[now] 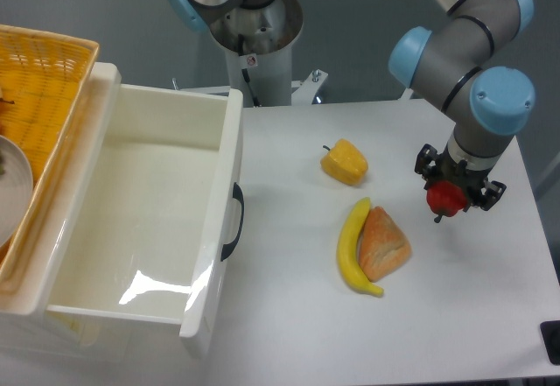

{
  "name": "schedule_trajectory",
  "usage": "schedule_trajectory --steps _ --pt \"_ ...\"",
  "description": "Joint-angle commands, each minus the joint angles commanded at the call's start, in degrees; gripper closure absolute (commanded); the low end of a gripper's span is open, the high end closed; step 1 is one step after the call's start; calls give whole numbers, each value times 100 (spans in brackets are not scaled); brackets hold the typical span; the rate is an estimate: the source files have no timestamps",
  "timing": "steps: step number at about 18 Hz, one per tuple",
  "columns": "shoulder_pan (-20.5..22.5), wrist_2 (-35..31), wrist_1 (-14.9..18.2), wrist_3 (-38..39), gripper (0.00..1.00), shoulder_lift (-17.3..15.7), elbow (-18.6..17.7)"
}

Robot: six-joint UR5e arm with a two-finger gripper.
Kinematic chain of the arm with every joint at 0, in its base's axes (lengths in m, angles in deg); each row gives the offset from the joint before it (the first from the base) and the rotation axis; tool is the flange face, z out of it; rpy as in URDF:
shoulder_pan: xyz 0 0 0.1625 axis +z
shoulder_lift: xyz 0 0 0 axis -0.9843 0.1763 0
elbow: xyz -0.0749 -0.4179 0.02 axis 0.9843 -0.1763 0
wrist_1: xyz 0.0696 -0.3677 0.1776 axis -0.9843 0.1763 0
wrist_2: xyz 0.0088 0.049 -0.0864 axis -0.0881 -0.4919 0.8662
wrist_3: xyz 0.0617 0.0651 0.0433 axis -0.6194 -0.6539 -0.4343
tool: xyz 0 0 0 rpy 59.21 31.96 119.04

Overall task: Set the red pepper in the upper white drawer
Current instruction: 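Close the gripper on the red pepper and lift it off the table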

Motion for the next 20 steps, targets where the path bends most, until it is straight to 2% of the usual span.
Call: schedule_trajectory --steps 3,6,9,15,20 --pt "9 26 17 26 84 0 44" --pt "18 44 272 114 84 -96 53" --pt "-26 193 368 605 84 -289 26" --pt "-114 475 922 931 84 -764 35" --pt "-237 633 1028 1309 84 -1028 18"
